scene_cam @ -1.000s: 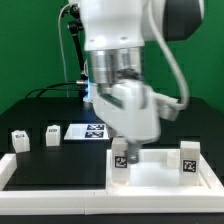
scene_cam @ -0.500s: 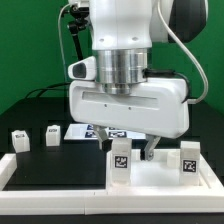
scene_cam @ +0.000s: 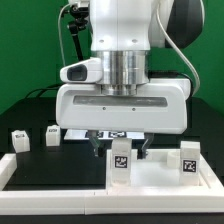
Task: Assemble square table
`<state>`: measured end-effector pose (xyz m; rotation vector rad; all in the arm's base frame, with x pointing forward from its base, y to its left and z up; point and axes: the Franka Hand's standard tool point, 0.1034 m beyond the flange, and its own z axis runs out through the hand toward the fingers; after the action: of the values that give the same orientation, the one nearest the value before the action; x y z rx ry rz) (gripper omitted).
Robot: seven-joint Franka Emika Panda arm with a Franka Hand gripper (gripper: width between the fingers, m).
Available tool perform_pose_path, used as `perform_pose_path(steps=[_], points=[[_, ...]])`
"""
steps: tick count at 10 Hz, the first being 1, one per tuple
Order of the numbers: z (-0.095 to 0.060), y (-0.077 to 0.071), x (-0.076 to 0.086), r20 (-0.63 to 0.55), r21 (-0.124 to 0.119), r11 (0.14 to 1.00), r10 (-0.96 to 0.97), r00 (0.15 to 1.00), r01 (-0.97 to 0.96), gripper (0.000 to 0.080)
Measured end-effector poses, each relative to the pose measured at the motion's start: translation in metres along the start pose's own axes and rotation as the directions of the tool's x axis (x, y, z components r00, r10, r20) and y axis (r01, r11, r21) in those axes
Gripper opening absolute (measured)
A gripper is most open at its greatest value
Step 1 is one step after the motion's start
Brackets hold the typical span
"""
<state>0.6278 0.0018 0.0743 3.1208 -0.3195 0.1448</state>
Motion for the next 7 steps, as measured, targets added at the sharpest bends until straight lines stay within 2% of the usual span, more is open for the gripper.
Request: perform_pose_path(steps=[1,2,4,5,7], points=[[0.0001,-0.0005,-0.0001,0.0,0.002,0.998,0.064,0.998,-0.064,0.037],[0.0002,-0.0006,-0.0002,0.001,0.003,0.992,0.128,0.992,-0.128,0.0286],[0.0004,-0.0013,-0.0004,0.003,0.006,0.966,0.258,0.966,-0.258,0.0286],[0.0009,-0.0027,-0.0012,0.005,0.005,0.925,0.38,0.925,-0.38,0.0286],[0.001,-0.0008,-0.0015,0.021,0.01,0.768,0.64,0.768,-0.64,0.0286]])
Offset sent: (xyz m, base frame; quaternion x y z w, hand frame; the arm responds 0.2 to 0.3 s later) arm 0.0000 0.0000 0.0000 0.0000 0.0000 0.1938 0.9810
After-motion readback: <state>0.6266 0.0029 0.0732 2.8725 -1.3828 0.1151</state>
